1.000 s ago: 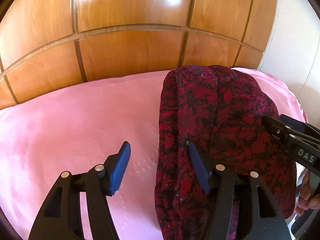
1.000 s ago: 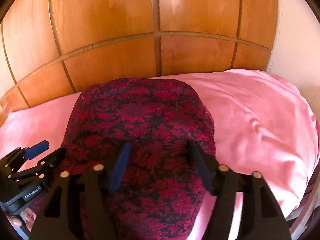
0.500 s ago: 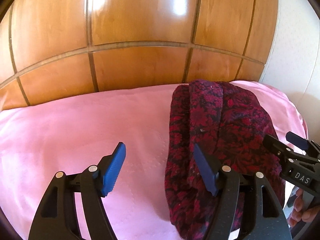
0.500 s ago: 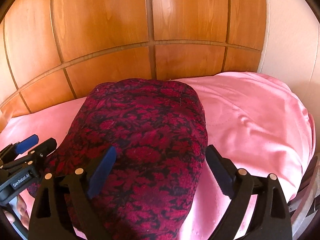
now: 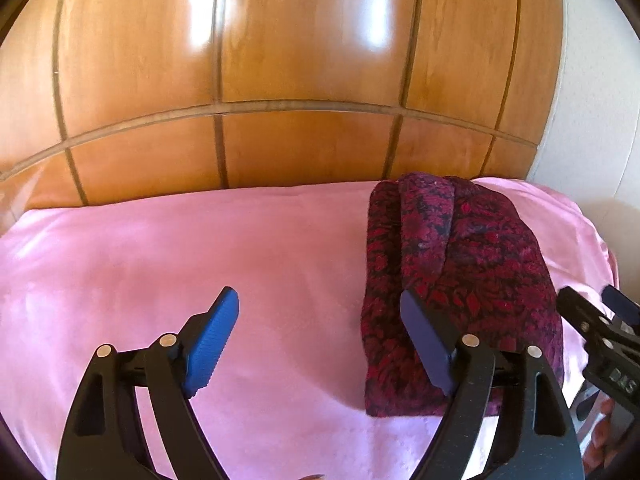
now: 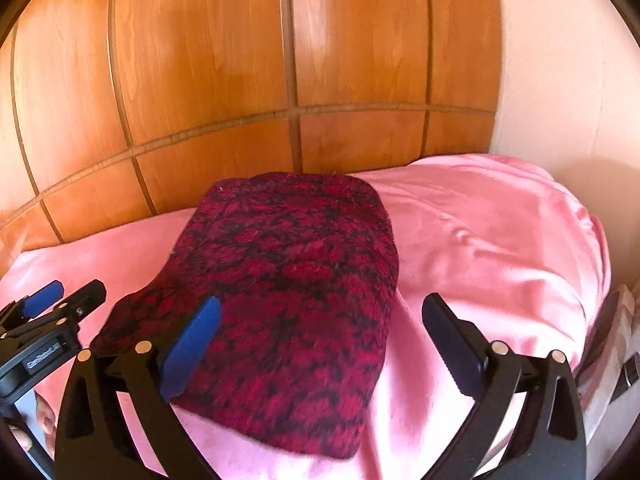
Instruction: Fold small clothes
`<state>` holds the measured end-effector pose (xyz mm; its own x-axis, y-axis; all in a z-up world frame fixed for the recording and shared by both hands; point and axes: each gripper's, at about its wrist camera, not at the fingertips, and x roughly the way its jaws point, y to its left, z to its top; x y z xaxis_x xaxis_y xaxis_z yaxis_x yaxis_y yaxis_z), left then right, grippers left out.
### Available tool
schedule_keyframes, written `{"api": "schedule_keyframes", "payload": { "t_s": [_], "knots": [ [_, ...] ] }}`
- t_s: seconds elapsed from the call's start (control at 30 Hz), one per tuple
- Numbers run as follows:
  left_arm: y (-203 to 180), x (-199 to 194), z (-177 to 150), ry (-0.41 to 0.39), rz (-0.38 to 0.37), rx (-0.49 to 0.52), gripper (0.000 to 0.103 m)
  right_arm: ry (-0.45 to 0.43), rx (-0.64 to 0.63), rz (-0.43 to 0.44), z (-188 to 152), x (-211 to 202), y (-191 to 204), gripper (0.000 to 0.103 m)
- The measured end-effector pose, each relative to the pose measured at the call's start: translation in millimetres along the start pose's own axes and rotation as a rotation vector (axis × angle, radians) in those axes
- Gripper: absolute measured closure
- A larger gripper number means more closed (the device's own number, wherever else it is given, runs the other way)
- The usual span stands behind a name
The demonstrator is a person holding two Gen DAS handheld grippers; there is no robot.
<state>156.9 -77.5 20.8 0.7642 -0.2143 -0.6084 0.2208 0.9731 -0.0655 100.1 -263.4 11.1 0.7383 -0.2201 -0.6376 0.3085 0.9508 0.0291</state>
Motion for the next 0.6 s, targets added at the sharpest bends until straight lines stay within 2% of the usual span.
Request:
{"api": "schedule_keyframes", "payload": {
  "t_s": [0.3,0.6],
  "knots": [
    [11,-23,-24,-0.019,0.052,-0.014,0.008,0.051,0.076,-0.041,-34,-14,6,0.002],
    [12,-33,-39,-0.01,0.059,-0.029,0.004,0.029,0.049,-0.089,-38,-17,19,0.002]
  ]
}}
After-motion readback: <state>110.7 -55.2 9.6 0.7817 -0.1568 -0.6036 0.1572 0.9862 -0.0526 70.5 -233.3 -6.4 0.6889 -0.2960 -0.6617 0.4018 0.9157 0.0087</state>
